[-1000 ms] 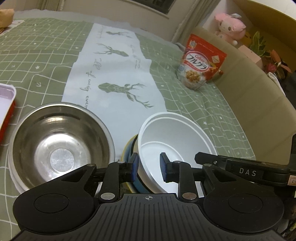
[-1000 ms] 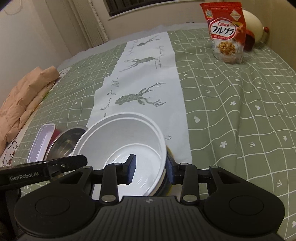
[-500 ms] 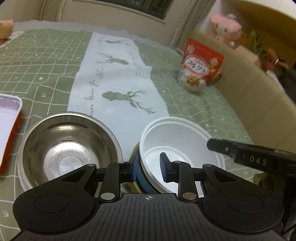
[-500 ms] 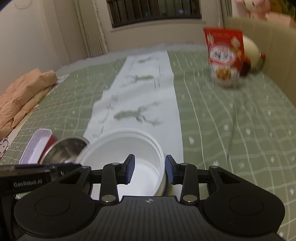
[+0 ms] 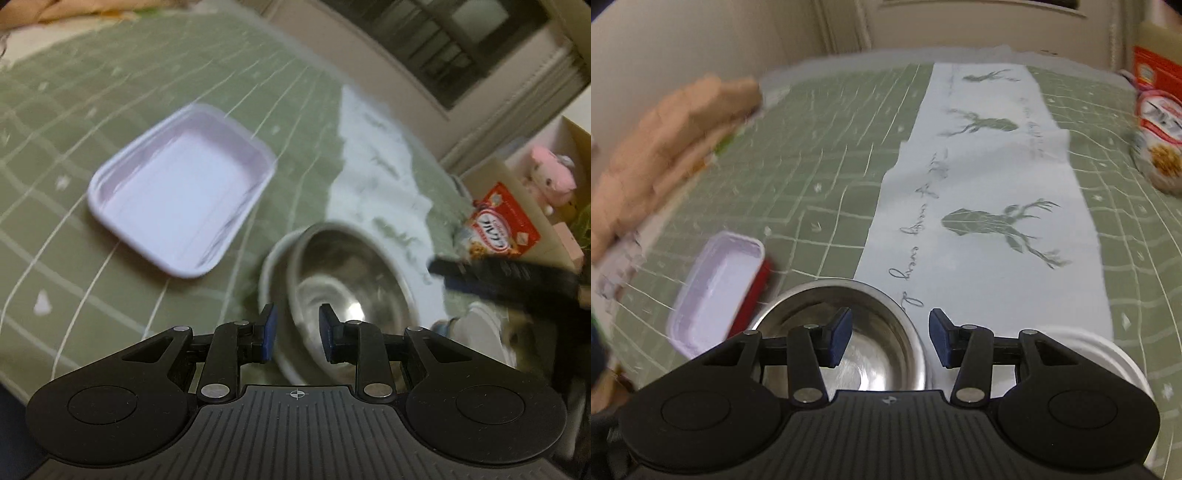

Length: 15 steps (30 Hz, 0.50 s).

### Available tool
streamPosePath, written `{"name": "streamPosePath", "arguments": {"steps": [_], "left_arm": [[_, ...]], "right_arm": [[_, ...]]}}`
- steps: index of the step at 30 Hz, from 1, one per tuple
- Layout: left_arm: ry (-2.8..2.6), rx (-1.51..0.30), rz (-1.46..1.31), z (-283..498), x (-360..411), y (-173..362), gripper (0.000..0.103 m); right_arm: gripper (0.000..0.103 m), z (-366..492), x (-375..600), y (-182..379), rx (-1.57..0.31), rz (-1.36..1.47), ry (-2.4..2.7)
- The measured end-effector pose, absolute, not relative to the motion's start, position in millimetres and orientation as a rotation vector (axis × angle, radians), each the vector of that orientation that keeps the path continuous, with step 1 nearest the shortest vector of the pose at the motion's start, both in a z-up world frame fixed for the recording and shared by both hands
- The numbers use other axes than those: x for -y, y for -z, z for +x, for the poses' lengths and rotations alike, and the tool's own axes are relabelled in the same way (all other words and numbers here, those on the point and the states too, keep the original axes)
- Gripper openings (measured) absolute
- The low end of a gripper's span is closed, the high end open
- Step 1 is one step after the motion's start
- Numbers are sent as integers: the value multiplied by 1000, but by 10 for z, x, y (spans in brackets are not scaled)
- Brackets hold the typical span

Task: Organize plates and bowls

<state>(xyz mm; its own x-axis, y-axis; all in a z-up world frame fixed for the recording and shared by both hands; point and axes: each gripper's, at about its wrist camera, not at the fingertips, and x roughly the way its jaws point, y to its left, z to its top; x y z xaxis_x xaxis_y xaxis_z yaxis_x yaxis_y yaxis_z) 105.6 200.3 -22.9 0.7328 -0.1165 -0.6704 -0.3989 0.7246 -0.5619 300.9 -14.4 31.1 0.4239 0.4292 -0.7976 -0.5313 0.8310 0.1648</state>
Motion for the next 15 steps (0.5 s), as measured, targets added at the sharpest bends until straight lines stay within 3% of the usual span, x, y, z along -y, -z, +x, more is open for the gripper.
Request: {"name": "streamPosePath", "arguments": {"steps": [8, 15], "left_arm": [[-135, -758, -778, 1105, -2014, 412, 38], [-55, -767, -892, 1129, -2103, 529, 39]], "right_arm": [[47, 3229, -299, 82, -1071, -227, -487], [51, 3276, -387, 271, -1140, -245, -452]]}}
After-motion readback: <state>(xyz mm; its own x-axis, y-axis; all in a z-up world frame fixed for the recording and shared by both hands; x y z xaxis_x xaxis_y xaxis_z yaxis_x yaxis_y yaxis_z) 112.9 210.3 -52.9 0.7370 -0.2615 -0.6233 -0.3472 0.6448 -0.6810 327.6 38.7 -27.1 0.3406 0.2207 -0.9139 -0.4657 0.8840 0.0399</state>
